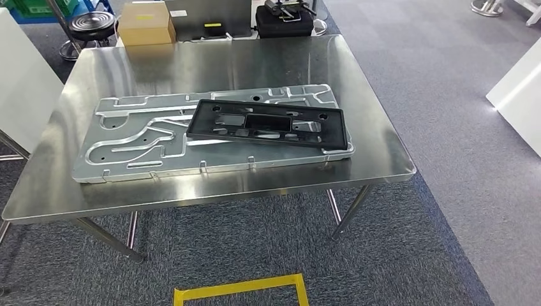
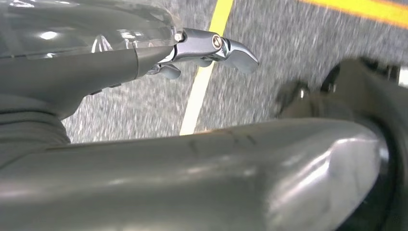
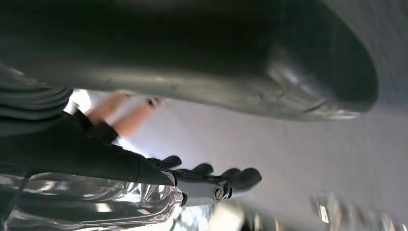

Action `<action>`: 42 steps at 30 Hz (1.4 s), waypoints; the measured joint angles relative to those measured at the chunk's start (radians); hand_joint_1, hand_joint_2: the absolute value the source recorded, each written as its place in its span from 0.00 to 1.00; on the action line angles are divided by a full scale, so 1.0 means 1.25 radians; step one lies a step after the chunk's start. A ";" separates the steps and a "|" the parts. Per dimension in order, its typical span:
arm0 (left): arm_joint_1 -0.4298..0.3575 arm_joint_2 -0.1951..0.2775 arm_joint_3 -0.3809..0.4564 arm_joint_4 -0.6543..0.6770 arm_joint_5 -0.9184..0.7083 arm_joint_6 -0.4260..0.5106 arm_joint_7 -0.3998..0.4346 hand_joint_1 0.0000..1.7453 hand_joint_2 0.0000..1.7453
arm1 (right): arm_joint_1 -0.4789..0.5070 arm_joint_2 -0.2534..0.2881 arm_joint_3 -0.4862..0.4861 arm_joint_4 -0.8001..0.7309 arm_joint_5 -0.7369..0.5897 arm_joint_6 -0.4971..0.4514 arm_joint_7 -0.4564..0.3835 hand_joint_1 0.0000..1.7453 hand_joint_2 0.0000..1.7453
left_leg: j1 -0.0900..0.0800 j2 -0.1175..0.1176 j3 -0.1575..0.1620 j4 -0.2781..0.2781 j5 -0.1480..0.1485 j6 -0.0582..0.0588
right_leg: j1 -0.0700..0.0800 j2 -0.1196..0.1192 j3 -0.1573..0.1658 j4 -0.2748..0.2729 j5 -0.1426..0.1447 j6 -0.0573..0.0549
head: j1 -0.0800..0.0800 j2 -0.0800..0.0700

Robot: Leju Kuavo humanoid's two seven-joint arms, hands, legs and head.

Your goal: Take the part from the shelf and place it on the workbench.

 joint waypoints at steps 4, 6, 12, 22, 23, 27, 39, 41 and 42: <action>-0.001 -0.006 -0.001 0.000 -0.001 -0.007 0.006 0.00 0.00 | -0.019 -0.010 -0.011 0.117 0.003 0.012 0.026 0.00 0.00 | -0.003 0.001 -0.028 0.009 0.022 -0.014 | 0.004 0.002 0.153 -0.205 0.041 -0.014 | 0.000 0.000; -0.002 -0.008 -0.002 0.000 -0.001 -0.008 0.012 0.00 0.00 | -0.028 -0.017 -0.016 0.162 0.003 0.046 0.059 0.00 0.00 | -0.003 0.002 -0.033 0.010 0.034 -0.024 | 0.011 0.003 0.169 -0.240 0.037 -0.024 | 0.000 0.000; 0.005 -0.012 -0.017 0.000 -0.005 -0.017 0.033 0.00 0.00 | -0.038 -0.014 -0.023 0.273 0.005 0.154 0.189 0.00 0.00 | 0.005 -0.002 -0.081 0.163 -0.108 -0.045 | 0.011 -0.007 0.119 -0.244 0.086 -0.057 | 0.000 0.000; -0.003 -0.017 -0.050 0.000 -0.008 -0.029 0.044 0.00 0.00 | -0.049 0.006 -0.016 0.339 -0.001 0.232 0.190 0.00 0.00 | -0.006 0.000 0.116 -0.020 -0.086 -0.015 | 0.020 -0.010 0.030 -0.219 0.159 -0.036 | 0.000 0.000; -0.004 -0.018 -0.056 0.000 -0.007 -0.033 0.045 0.00 0.00 | -0.050 0.007 -0.014 0.343 0.001 0.249 0.189 0.00 0.00 | -0.005 0.001 0.110 -0.021 -0.077 -0.010 | 0.018 -0.009 0.026 -0.217 0.157 -0.031 | 0.000 0.000; -0.006 -0.022 -0.081 0.000 -0.008 -0.057 0.060 0.00 0.00 | -0.051 0.017 0.016 0.358 0.004 0.310 0.192 0.00 0.00 | -0.001 0.005 0.068 -0.024 -0.037 0.006 | 0.010 -0.003 -0.012 -0.089 0.018 -0.014 | 0.000 0.000; -0.012 -0.037 -0.127 0.000 -0.008 -0.073 0.065 0.00 0.00 | -0.060 0.025 0.124 0.376 0.006 0.344 0.182 0.00 0.00 | 0.004 0.003 -0.040 0.024 0.016 -0.039 | 0.004 -0.002 0.160 -0.242 0.049 -0.041 | 0.000 0.000; -0.011 -0.037 -0.130 0.000 -0.008 -0.074 0.065 0.00 0.00 | -0.060 0.026 0.131 0.378 0.006 0.345 0.183 0.00 0.00 | 0.006 0.000 -0.063 0.085 -0.052 -0.045 | 0.004 -0.006 0.141 -0.244 0.066 -0.052 | 0.000 0.000; -0.011 -0.037 -0.133 0.000 -0.008 -0.075 0.065 0.00 0.00 | -0.060 0.026 0.135 0.378 0.006 0.345 0.183 0.00 0.00 | 0.006 0.000 -0.078 0.135 -0.094 -0.047 | 0.006 -0.007 0.129 -0.243 0.075 -0.055 | 0.000 0.000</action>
